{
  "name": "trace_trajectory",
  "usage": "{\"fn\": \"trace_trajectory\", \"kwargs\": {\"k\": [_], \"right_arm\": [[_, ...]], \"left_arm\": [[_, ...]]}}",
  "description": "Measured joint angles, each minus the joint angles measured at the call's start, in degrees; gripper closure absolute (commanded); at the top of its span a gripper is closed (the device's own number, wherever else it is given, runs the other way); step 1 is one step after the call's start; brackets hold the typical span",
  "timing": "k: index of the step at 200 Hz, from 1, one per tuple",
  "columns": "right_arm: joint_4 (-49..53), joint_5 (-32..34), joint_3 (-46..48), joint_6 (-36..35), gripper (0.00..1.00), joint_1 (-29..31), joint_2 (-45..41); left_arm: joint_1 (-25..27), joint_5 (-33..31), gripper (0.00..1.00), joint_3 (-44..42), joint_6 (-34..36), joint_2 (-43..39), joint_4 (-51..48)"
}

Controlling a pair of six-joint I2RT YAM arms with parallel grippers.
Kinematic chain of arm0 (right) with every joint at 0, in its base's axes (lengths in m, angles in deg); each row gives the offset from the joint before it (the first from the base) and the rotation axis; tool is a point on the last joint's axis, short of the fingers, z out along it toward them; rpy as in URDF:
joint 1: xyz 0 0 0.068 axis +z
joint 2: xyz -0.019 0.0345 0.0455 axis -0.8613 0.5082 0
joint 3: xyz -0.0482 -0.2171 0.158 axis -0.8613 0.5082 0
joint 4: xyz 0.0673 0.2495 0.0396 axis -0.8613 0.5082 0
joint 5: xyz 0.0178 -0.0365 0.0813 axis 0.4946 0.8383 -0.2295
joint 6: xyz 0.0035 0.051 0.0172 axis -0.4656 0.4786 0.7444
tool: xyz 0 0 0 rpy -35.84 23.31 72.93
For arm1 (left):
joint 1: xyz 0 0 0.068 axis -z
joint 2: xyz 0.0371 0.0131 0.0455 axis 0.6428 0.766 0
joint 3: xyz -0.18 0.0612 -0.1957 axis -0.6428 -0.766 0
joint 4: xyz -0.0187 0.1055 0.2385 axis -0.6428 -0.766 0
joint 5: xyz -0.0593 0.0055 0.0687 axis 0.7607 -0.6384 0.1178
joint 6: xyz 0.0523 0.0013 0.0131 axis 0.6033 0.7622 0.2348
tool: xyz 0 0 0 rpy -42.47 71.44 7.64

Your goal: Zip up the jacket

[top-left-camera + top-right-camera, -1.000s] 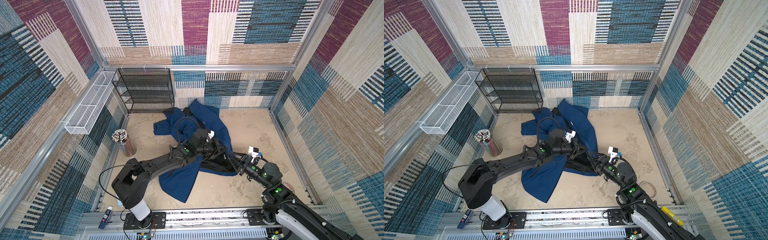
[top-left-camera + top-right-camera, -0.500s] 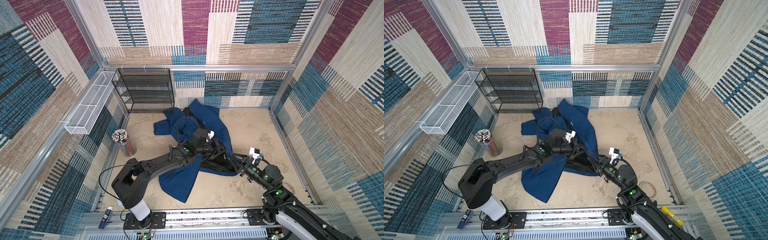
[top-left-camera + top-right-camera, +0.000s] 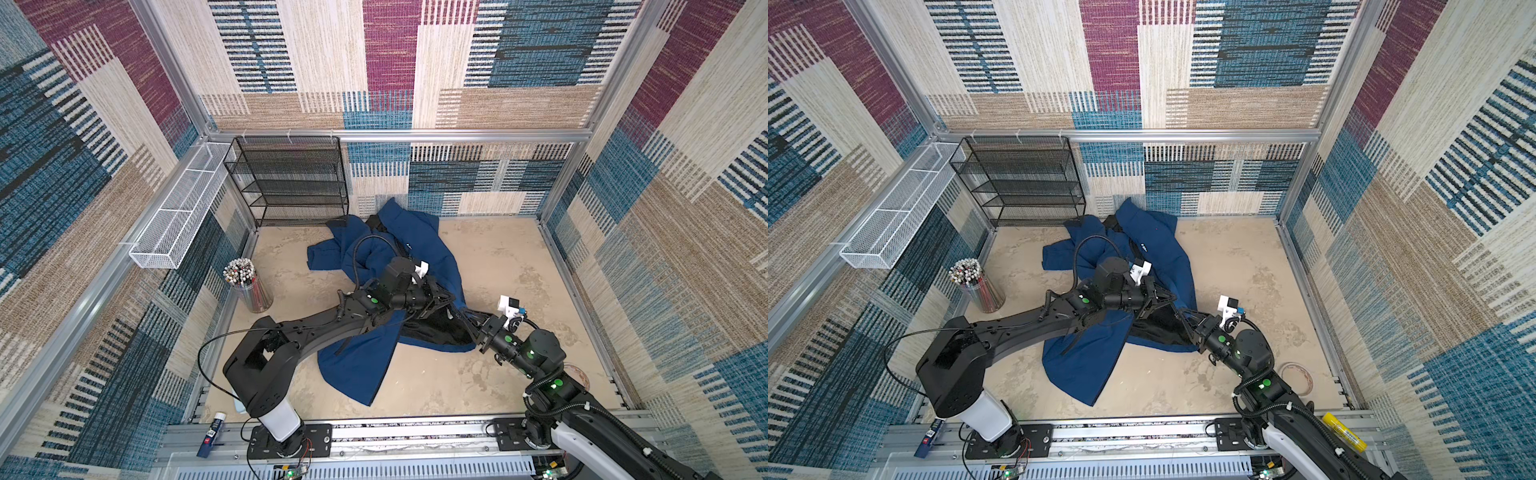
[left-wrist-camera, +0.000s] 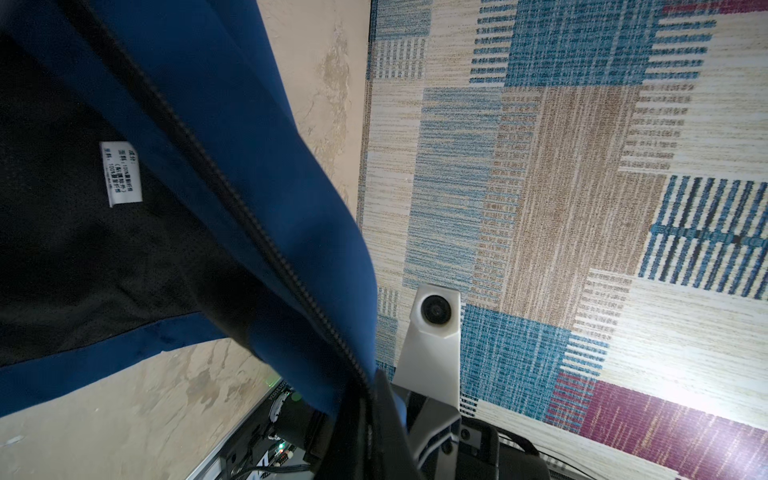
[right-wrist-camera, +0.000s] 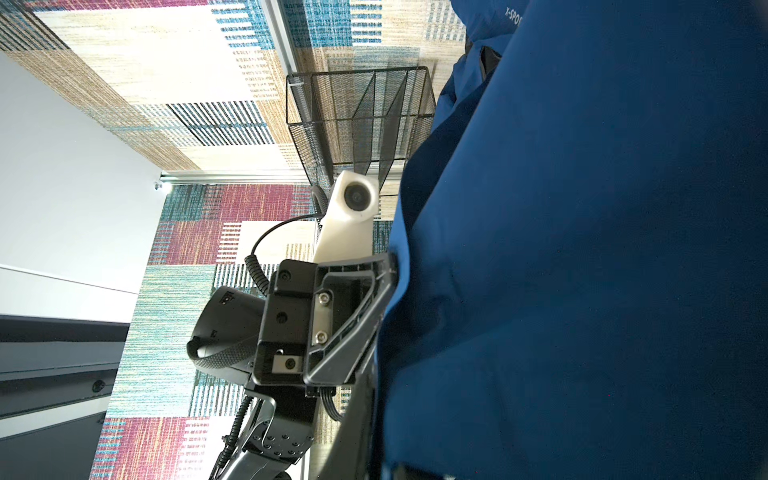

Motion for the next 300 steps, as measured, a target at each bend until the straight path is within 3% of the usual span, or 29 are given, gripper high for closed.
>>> {"fn": "trace_trajectory", "kwargs": {"k": [15,29,56,83,104,121,160,191,223,257,300], "right_arm": [[0.0,0.0,0.1,0.0,0.92,0.0,-0.3],[0.0,0.1,0.4,0.0,0.93,0.0,-0.6],[0.1,0.5,0.5,0.0,0.94,0.0,-1.2],[0.0,1.6,0.1,-0.5,0.94,0.0,-0.9],[-0.2,2.0,-0.7,-1.6,0.94,0.0,0.2],[-1.4,2.0,-1.3,-2.3,0.95,0.0,2.1],[-4.9,0.3,-3.0,-3.9,0.96,0.0,8.3],[-7.6,-2.6,-3.9,-4.9,0.96,-0.8,11.0],[-9.2,-6.0,-3.8,-4.9,0.97,-2.8,11.7],[-9.4,-9.5,-3.6,-4.9,0.97,-5.5,10.3],[-7.7,-11.7,-3.6,-4.8,0.97,-7.0,6.8]], "left_arm": [[-0.2,0.0,0.80,0.0,0.0,-0.1,-0.1],[-0.5,0.1,0.56,0.0,0.2,-0.3,-0.5],[-1.9,-0.2,0.43,-0.2,1.2,-3.0,-4.0],[-3.1,-3.1,0.42,-1.2,6.6,-9.9,-14.2],[-3.3,-7.5,0.43,0.2,13.4,-14.3,-29.3],[-3.3,-10.9,0.44,-3.5,16.8,-18.6,-39.6],[-1.7,-16.9,0.44,-13.6,18.1,-26.2,-58.8],[0.2,-21.3,0.43,-18.5,16.8,-31.3,-66.9],[0.3,-24.4,0.41,-22.2,15.6,-31.8,-70.1],[0.0,-25.9,0.39,-21.2,16.3,-22.3,-67.0],[-1.2,-26.8,0.51,-23.9,16.9,-17.2,-58.0]]}}
